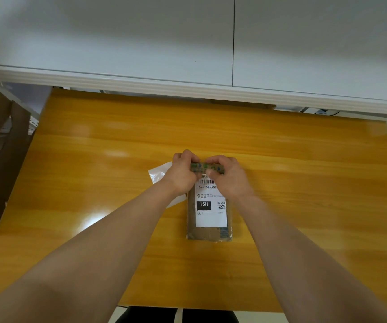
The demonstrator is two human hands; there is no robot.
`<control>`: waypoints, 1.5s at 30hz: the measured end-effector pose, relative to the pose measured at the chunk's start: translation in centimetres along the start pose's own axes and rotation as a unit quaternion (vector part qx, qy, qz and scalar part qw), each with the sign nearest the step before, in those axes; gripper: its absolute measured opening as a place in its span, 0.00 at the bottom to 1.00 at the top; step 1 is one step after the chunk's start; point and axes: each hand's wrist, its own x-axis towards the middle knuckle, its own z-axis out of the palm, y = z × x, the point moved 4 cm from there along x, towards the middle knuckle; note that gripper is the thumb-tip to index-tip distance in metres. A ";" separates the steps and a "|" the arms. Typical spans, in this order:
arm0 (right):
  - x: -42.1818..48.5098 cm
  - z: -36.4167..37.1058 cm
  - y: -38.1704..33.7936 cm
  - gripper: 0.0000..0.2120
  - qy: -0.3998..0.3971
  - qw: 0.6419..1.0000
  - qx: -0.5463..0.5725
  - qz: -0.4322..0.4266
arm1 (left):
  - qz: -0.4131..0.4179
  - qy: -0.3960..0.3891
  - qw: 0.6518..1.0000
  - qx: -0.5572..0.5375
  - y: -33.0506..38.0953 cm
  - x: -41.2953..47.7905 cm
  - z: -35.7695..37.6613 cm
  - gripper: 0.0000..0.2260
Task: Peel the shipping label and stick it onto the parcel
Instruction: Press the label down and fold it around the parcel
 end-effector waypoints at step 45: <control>-0.9 0.1 1.0 0.21 0.011 0.995 -0.074 0.073 | -0.038 0.048 0.998 -0.022 -0.3 -0.6 2.6 0.15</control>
